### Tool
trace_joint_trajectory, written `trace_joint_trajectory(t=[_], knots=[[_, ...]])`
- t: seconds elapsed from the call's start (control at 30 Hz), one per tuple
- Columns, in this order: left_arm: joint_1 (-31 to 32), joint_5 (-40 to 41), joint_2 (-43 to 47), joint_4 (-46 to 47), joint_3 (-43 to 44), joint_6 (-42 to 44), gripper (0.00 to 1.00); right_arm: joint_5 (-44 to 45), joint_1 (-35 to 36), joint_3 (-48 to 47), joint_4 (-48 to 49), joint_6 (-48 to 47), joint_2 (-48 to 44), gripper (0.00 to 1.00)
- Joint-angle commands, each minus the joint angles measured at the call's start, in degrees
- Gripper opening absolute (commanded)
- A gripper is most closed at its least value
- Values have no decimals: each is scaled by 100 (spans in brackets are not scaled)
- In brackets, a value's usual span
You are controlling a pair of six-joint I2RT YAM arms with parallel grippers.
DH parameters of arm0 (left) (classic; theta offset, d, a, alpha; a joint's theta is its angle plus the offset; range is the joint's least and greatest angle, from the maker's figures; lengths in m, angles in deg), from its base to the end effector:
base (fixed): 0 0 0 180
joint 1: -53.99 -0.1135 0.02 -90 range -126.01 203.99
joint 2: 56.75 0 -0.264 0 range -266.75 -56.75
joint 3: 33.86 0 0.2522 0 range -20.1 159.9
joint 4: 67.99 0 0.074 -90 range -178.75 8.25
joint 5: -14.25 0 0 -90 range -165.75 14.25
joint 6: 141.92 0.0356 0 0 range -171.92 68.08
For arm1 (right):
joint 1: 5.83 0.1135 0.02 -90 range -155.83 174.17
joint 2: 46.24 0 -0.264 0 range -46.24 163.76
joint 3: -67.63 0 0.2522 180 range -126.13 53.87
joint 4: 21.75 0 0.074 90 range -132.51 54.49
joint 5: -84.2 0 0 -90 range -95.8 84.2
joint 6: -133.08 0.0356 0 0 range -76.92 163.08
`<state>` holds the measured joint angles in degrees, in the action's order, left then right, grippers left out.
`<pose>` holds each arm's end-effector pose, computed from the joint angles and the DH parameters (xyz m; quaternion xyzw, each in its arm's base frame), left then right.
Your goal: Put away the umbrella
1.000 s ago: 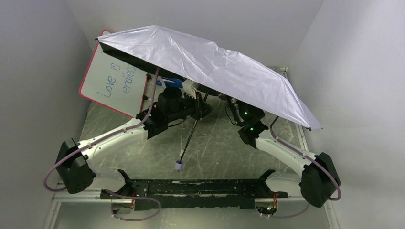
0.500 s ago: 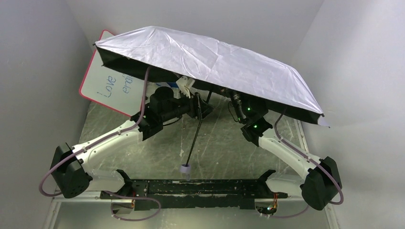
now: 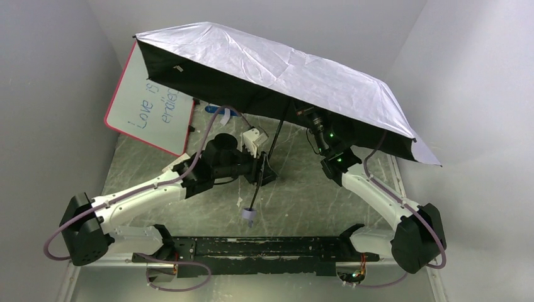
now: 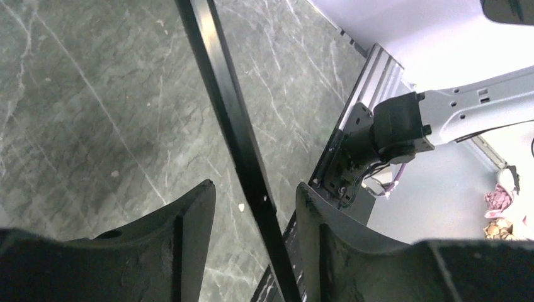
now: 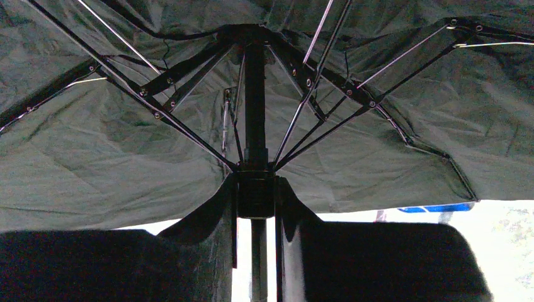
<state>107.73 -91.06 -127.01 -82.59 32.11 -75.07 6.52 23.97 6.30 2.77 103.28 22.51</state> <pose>0.1609 -0.2352 0.3080 0.2874 0.7573 -0.4432 0.3840 0.2453 0.1318 0.3590 0.2382 0.5474 0.5204 0.6106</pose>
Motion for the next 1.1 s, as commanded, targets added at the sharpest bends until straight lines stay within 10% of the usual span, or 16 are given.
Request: trace_joint_trajectory(t=[0.0, 0.13, 0.33, 1.07], knots=[[81, -27, 229, -405, -34, 197, 53, -19, -68, -239, 335, -61, -59, 0], [78, 116, 368, -436, -117, 182, 44, -36, -96, -261, 283, -193, -88, 0], [82, 224, 293, -359, -73, 72, 5, -152, -131, -268, 188, -337, -88, 0], [89, 1521, -665, 702, 1315, -71, 5, -24, 968, 1245, -1258, 184, -1081, 0]])
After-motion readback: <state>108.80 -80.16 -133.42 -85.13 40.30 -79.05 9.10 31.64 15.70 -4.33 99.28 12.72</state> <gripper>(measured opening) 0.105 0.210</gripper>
